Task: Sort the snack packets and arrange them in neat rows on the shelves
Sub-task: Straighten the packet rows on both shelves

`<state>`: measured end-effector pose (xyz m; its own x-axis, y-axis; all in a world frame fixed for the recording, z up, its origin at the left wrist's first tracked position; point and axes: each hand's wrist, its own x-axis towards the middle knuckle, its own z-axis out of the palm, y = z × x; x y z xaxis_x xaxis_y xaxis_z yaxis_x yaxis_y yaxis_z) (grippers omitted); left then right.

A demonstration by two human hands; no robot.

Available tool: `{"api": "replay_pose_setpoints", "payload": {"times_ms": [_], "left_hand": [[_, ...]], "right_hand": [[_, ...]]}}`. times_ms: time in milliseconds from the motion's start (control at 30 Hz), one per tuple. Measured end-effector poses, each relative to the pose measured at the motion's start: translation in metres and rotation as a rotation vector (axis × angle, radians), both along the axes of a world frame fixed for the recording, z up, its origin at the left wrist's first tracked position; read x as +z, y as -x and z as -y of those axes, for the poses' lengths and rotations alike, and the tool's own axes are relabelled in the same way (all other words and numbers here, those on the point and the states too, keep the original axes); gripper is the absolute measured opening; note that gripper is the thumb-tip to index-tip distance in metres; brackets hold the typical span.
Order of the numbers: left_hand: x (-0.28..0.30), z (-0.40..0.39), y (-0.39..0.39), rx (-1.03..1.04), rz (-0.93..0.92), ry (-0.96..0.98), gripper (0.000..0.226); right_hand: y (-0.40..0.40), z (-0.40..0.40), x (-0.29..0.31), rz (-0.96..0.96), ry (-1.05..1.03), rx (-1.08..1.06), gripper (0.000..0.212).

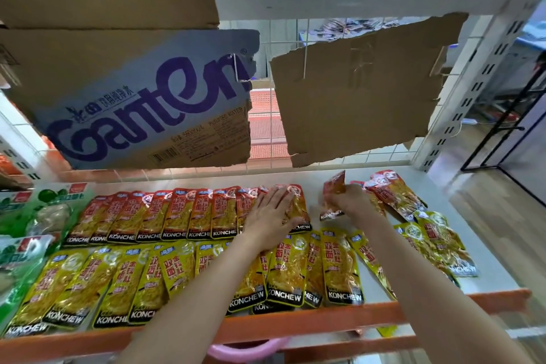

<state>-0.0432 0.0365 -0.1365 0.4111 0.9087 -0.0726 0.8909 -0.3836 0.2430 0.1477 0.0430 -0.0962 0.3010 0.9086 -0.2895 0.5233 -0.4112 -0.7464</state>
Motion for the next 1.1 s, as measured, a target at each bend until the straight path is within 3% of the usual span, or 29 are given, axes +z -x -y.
{"api": "replay_pose_setpoints", "payload": {"times_ms": [100,167,300,367,433,500,667,800,933,1100], "left_hand": [[-0.003,-0.001,0.000,0.006,-0.006,-0.010,0.066],[-0.004,-0.002,0.000,0.004,-0.013,-0.012,0.066],[-0.003,0.000,0.000,0.001,-0.031,-0.006,0.065],[-0.003,-0.001,0.000,0.000,-0.039,-0.007,0.065],[-0.001,-0.002,-0.001,-0.002,-0.045,0.002,0.065],[0.002,-0.003,-0.003,0.003,-0.054,0.017,0.064],[0.011,-0.004,-0.021,0.052,0.001,0.000,0.065],[0.005,-0.004,-0.038,0.025,-0.014,-0.026,0.067],[-0.004,-0.003,-0.040,0.006,-0.059,-0.029,0.067],[-0.004,-0.005,-0.037,0.003,0.019,0.027,0.060]], "right_hand": [[0.002,-0.002,0.007,-0.254,-0.073,-0.028,0.019],[0.011,0.001,0.008,-0.227,-0.044,0.083,0.026],[0.027,0.012,-0.003,0.296,-0.020,0.205,0.043],[0.030,0.013,-0.010,0.489,-0.027,0.201,0.064],[0.031,0.014,-0.013,0.611,0.000,0.182,0.085],[0.029,0.014,-0.013,0.654,-0.028,0.182,0.092],[0.001,0.013,-0.008,0.589,-0.131,0.115,0.073],[-0.042,0.018,-0.007,0.647,-0.073,0.040,0.058],[-0.059,0.020,-0.022,0.677,0.038,0.095,0.078],[-0.057,0.014,-0.021,0.321,0.057,0.004,0.094]]}}
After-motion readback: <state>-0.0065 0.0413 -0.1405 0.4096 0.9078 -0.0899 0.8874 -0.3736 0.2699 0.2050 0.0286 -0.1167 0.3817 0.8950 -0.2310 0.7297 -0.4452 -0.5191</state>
